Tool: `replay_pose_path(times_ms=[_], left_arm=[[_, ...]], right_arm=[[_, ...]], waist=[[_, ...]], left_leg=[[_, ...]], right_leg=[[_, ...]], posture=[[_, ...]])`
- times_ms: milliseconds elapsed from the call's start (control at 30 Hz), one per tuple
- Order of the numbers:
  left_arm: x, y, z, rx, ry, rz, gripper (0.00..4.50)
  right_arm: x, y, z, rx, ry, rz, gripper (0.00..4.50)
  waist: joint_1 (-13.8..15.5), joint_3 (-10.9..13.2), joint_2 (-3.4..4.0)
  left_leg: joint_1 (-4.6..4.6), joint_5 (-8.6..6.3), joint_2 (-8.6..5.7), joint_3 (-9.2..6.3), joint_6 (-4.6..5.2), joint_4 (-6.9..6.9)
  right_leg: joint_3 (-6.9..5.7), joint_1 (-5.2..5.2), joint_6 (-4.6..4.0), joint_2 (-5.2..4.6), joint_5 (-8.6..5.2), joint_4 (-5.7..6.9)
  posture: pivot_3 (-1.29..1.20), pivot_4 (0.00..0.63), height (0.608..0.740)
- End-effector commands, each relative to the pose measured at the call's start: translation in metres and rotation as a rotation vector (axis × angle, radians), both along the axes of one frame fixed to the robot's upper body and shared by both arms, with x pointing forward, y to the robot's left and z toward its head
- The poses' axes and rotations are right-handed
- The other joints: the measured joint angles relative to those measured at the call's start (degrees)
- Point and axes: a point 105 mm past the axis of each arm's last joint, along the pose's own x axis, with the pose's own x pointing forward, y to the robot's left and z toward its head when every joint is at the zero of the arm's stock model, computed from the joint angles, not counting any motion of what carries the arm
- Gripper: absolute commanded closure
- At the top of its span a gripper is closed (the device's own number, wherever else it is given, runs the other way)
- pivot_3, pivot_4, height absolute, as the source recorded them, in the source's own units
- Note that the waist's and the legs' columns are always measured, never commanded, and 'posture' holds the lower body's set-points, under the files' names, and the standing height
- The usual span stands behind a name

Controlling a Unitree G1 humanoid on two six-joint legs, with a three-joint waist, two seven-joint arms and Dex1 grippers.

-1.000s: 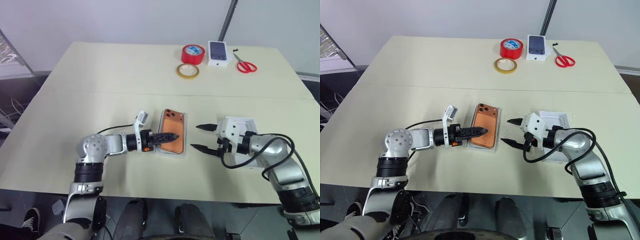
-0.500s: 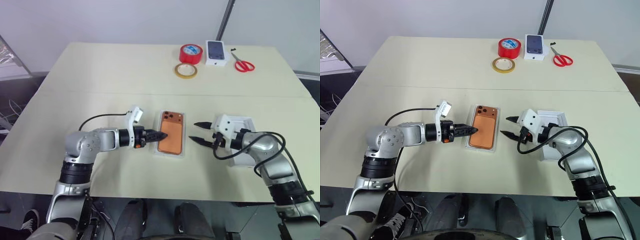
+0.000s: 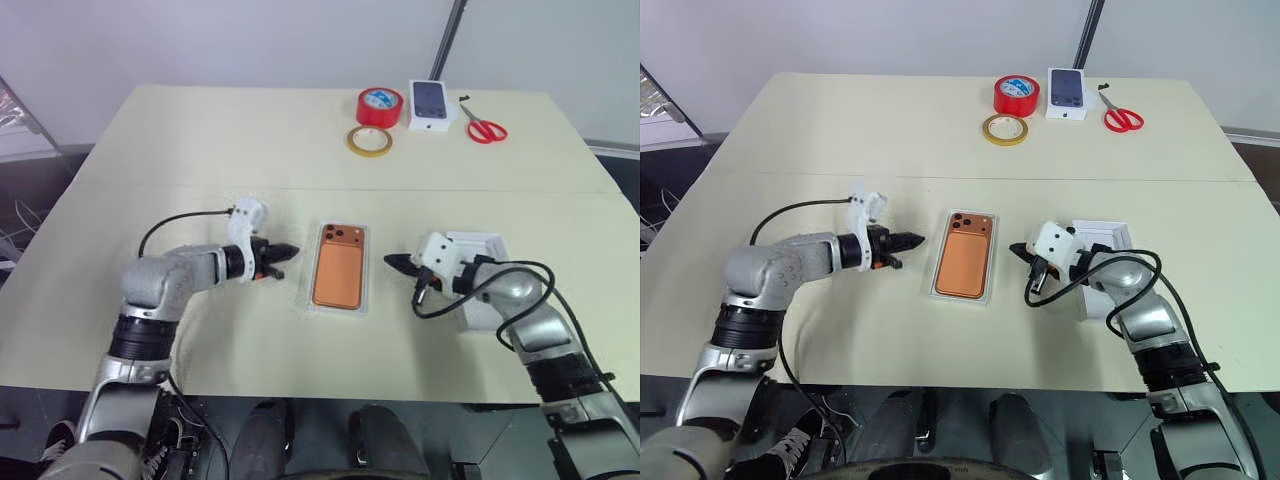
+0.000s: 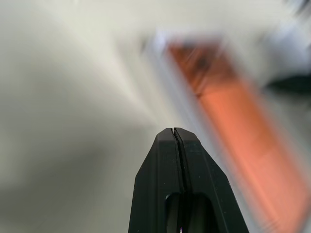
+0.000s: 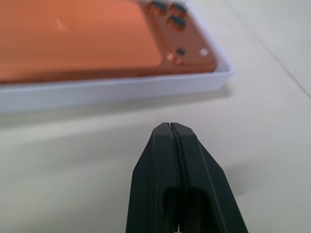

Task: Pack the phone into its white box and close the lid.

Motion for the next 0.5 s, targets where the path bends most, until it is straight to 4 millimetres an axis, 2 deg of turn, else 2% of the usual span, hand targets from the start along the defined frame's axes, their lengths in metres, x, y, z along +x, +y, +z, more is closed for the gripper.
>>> replay_pose_path(times_ms=[33,200,333,400,500], left_arm=[[-0.006,-0.013,-0.005,0.042,-0.013,-0.093,4.47],[-0.014,-0.040,-0.013,0.026,0.026,-0.211,4.47],[-0.015,-0.084,0.002,-0.091,-0.003,-0.359,4.47],[-0.006,-0.110,0.014,-0.163,-0.025,-0.383,4.47],[-0.004,-0.141,0.018,-0.177,-0.026,-0.438,4.47]], right_arm=[[0.002,0.012,0.006,-0.027,-0.059,0.038,4.50],[0.003,0.011,0.006,-0.029,-0.063,0.038,4.50],[0.008,-0.009,0.012,-0.077,-0.075,0.010,4.50],[0.011,-0.024,0.016,-0.098,-0.074,-0.018,4.50],[0.013,-0.041,0.021,-0.118,-0.075,-0.048,4.50]], waist=[[0.2,0.0,0.01],[0.5,0.0,0.01],[1.5,0.0,0.02],[1.9,0.0,0.01],[2.4,0.0,-0.01]], left_leg=[[0.01,0.00,0.00,-0.02,0.00,0.01],[0.02,-0.01,-0.02,-0.02,0.01,0.04],[0.02,-0.01,-0.06,-0.02,0.04,0.12],[-0.01,-0.07,-0.16,-0.02,0.15,0.18],[-0.07,-0.14,-0.24,0.00,0.30,0.30]], right_leg=[[-0.02,0.03,0.00,0.00,0.00,0.00],[-0.02,0.08,0.00,-0.05,0.00,-0.02],[-0.06,0.12,0.00,-0.01,0.00,-0.01],[-0.07,0.18,0.01,-0.06,-0.01,-0.06],[-0.08,0.20,0.01,-0.08,-0.01,-0.09]], posture=[[0.00,0.150,0.740],[0.00,0.150,0.740],[0.00,0.150,0.740],[0.00,0.150,0.740],[0.00,0.150,0.740]])
